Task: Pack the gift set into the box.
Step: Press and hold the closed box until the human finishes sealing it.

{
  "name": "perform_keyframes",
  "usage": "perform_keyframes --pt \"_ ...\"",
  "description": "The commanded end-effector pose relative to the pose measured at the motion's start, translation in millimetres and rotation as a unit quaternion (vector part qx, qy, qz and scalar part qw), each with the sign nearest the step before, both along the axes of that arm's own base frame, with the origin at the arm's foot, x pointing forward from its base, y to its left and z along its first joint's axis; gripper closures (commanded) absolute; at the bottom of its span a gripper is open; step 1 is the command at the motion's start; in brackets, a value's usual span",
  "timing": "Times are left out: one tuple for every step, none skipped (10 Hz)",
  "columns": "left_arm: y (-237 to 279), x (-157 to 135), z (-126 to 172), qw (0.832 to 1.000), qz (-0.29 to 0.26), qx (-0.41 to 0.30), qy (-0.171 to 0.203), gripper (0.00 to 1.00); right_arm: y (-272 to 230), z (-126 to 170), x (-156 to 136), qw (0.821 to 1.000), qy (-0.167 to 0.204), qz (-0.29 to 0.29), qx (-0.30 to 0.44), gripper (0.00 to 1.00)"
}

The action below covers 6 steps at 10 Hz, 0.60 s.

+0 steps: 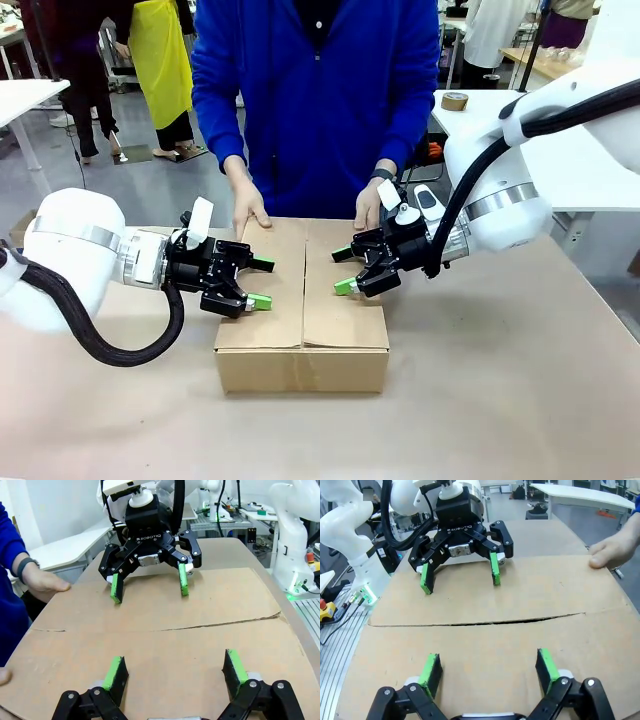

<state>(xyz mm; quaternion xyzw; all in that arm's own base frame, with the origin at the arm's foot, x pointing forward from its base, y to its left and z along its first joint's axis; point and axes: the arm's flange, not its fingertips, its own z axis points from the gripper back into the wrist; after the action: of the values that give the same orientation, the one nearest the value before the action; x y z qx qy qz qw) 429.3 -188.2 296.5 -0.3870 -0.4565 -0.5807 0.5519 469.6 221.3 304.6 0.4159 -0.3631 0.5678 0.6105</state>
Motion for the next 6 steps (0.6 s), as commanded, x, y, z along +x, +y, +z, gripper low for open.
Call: perform_keyframes --pt "-0.8 -0.7 -0.9 1.000 -0.003 0.001 -0.005 0.00 1.4 -2.9 -2.6 1.000 0.001 0.000 -0.003 0.00" --pt "-0.8 -0.7 -0.9 1.000 -0.003 0.001 -0.005 0.00 1.4 -2.9 -2.6 1.000 0.001 0.000 -0.003 0.00" --pt "-0.8 -0.7 -0.9 1.000 -0.003 0.001 -0.005 0.00 1.4 -2.9 -2.6 1.000 0.001 0.000 -0.003 0.00" --pt "-0.8 -0.7 -0.9 1.000 -0.003 0.001 -0.005 0.00 1.4 -2.9 -2.6 1.000 0.001 0.000 -0.003 0.00" --pt "-0.8 -0.7 -0.9 1.000 -0.003 0.001 -0.005 0.00 1.4 -2.9 -2.6 1.000 0.001 0.000 -0.003 0.00" --pt "-0.8 -0.7 -0.9 1.000 -0.003 0.001 -0.005 0.00 1.4 -2.9 -2.6 1.000 0.001 0.000 -0.003 0.00"
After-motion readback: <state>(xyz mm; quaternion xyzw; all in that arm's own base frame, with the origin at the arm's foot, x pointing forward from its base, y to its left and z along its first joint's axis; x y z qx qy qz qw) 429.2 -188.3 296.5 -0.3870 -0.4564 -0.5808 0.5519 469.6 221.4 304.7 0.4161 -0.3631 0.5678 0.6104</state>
